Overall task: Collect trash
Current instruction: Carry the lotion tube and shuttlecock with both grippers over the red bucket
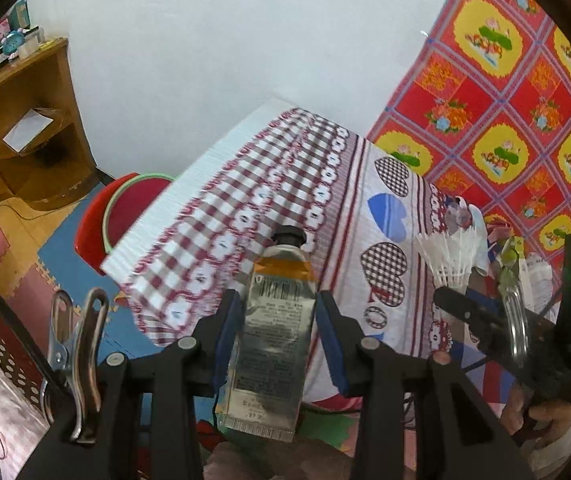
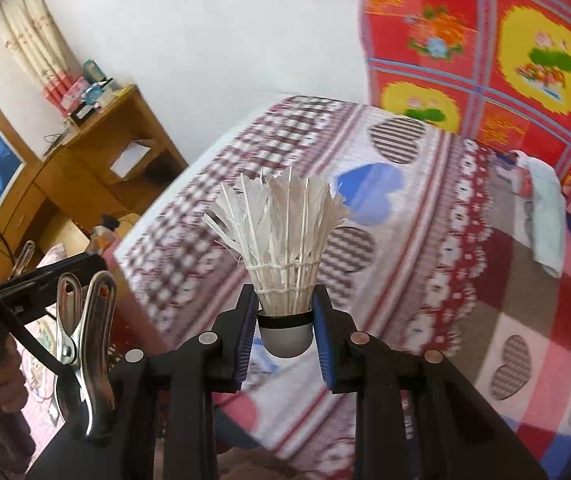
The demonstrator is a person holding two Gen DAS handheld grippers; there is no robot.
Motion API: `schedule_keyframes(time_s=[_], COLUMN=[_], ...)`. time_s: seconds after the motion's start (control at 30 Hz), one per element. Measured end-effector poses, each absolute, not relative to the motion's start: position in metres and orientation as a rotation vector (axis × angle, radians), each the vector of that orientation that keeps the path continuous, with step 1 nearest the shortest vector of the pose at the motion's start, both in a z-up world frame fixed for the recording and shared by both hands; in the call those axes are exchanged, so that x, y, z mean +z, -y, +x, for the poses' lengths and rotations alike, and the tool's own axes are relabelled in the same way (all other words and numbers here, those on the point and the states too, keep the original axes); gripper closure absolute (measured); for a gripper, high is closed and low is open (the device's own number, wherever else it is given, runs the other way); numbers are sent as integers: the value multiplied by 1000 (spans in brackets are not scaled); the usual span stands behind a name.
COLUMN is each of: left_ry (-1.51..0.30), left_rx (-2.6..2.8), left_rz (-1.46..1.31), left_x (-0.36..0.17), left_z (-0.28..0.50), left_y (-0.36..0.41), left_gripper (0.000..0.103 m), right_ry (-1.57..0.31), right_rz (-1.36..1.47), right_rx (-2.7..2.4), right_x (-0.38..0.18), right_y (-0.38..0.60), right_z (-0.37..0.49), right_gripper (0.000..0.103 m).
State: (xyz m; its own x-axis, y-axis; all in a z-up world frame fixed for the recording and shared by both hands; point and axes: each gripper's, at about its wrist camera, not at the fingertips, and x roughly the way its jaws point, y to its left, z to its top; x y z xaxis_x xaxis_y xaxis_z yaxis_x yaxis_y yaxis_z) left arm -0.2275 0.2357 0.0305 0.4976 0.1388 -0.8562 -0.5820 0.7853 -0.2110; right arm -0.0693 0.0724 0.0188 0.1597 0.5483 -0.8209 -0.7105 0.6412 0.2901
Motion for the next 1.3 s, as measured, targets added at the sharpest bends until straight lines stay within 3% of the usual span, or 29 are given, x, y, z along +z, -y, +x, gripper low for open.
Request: schedule_keyframes(time_s=[0.67, 1.3], left_ry=[-916, -885], left_rx=[554, 707], left_rz=[-510, -527], left_x=[51, 44], left_z=[-301, -276], left_y=[-315, -416], left_gripper=[62, 62], right_ry=[-1029, -1044], right_rz=[-214, -280], right_rx=[1032, 1246], right_x=[45, 27], right_y=[-174, -295], right_z=[-136, -109], right_gripper=[75, 75])
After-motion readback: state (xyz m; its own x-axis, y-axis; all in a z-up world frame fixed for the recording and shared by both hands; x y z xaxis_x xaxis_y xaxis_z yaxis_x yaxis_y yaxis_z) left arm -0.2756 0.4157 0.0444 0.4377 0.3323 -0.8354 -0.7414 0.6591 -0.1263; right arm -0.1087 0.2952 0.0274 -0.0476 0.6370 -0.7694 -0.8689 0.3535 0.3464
